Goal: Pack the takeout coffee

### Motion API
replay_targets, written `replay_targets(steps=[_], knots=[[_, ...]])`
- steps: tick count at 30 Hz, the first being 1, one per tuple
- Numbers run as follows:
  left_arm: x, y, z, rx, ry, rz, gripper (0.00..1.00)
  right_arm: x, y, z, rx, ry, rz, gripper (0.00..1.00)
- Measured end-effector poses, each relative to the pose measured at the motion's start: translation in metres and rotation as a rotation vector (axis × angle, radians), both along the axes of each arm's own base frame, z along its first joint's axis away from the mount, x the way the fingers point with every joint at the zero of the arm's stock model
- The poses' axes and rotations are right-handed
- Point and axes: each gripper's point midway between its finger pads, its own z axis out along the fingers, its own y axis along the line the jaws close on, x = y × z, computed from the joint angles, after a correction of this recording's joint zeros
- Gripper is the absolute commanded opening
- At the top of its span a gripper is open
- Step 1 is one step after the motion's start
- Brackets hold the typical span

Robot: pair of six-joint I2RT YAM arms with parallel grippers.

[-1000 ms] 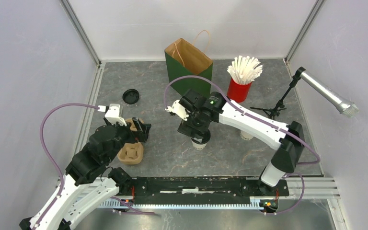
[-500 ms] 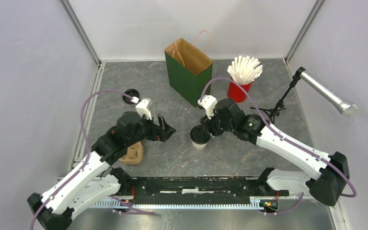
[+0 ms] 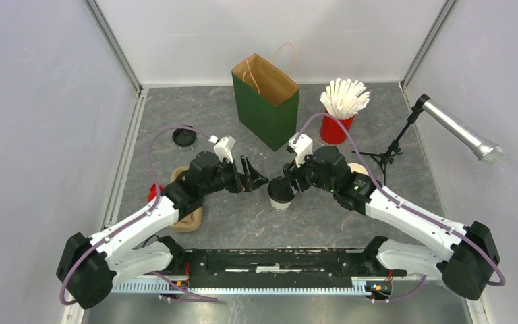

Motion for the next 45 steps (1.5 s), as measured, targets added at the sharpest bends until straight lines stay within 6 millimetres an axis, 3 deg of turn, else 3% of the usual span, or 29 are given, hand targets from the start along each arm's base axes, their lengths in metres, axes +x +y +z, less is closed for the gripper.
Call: replay_targets(steps=[8, 16, 24, 30, 45], knots=[[0.008, -0.011, -0.031, 0.016, 0.07, 0.001, 0.92, 0.0, 0.002, -0.009, 0.001, 0.0, 0.014, 0.63], [0.012, -0.019, -0.041, 0.0, 0.081, -0.017, 0.91, -0.009, -0.002, -0.041, -0.022, 0.042, 0.036, 0.62], [0.009, -0.031, -0.055, -0.015, 0.111, -0.065, 0.82, -0.01, 0.003, -0.043, 0.03, 0.024, 0.046, 0.62], [0.002, -0.027, -0.069, -0.004, 0.138, -0.066, 0.74, -0.011, 0.001, -0.044, 0.054, 0.011, 0.04, 0.61], [0.001, -0.034, -0.063, -0.05, 0.084, -0.063, 0.42, -0.014, -0.001, -0.05, 0.148, -0.027, 0.019, 0.52]])
